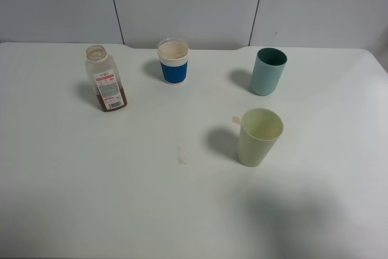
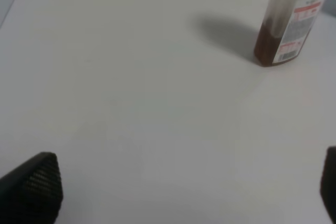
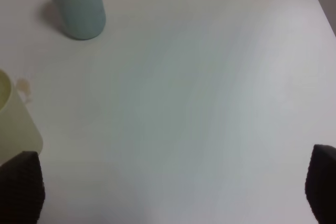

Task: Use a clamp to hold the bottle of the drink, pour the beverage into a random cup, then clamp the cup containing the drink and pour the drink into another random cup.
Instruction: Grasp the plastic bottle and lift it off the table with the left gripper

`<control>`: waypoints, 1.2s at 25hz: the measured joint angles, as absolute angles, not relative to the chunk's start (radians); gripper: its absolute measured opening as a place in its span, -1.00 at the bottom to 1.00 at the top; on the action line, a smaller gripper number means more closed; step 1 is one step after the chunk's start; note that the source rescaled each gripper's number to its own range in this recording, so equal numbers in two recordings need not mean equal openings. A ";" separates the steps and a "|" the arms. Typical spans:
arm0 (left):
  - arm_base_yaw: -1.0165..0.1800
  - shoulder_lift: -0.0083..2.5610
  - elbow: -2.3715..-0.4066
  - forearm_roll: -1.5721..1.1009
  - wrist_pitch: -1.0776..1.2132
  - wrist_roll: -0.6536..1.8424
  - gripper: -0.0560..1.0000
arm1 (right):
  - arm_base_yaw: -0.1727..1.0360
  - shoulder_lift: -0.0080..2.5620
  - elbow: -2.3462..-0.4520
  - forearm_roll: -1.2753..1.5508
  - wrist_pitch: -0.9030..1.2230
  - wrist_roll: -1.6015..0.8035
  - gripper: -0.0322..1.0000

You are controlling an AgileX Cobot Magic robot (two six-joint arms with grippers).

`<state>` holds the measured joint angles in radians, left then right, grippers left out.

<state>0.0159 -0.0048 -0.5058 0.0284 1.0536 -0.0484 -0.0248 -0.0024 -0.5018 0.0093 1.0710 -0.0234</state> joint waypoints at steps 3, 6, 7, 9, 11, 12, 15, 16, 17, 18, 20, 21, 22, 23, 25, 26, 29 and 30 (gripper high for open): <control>0.016 -0.005 -0.506 0.028 1.054 -0.048 1.00 | -0.025 -0.002 -0.502 0.009 1.071 -0.023 1.00; 0.016 -0.005 -0.506 0.028 1.054 -0.048 1.00 | -0.025 -0.002 -0.502 0.009 1.071 -0.023 1.00; 0.016 -0.005 -0.506 0.028 1.054 -0.048 1.00 | -0.025 -0.002 -0.502 0.009 1.071 -0.023 1.00; 0.016 -0.005 -0.506 0.028 1.054 -0.048 1.00 | -0.025 -0.002 -0.502 0.009 1.071 -0.023 1.00; 0.016 -0.005 -0.506 0.028 1.054 -0.048 1.00 | -0.025 -0.002 -0.502 0.009 1.071 -0.023 1.00; 0.016 -0.005 -0.506 0.028 1.054 -0.048 1.00 | -0.025 -0.002 -0.502 0.009 1.071 -0.023 1.00; 0.016 -0.005 -0.506 0.028 1.054 -0.048 1.00 | -0.025 -0.002 -0.502 0.009 1.071 -0.023 1.00; 0.016 -0.005 -0.506 0.028 1.054 -0.048 1.00 | -0.025 -0.002 -0.502 0.009 1.071 -0.023 1.00; 0.016 -0.005 -0.506 0.028 1.054 -0.048 1.00 | -0.025 -0.002 -0.502 0.009 1.071 -0.023 1.00; 0.016 -0.005 -0.506 0.028 1.054 -0.048 1.00 | -0.025 -0.002 -0.502 0.009 1.071 -0.023 1.00; 0.016 -0.002 -0.508 0.028 1.049 -0.048 1.00 | -0.025 -0.002 -0.502 0.009 1.071 -0.023 1.00; 0.016 0.007 -0.513 0.028 1.035 -0.048 1.00 | -0.025 -0.002 -0.502 0.009 1.071 -0.023 1.00; 0.016 0.020 -0.521 0.028 1.016 -0.048 1.00 | -0.025 -0.002 -0.502 0.009 1.071 -0.023 1.00; 0.016 0.037 -0.528 0.028 0.990 -0.048 1.00 | -0.025 -0.002 -0.502 0.009 1.071 -0.023 1.00; 0.016 0.090 -0.541 0.028 0.927 -0.048 1.00 | -0.025 -0.002 -0.502 0.009 1.071 -0.023 1.00; 0.016 0.113 -0.543 0.028 0.891 -0.045 1.00 | -0.025 -0.002 -0.502 0.009 1.071 -0.023 1.00; 0.016 0.203 -0.543 0.028 0.801 -0.023 1.00 | -0.025 -0.002 -0.502 0.009 1.071 -0.023 1.00; 0.016 0.229 -0.543 0.028 0.768 -0.012 1.00 | -0.025 -0.002 -0.502 0.009 1.071 -0.023 1.00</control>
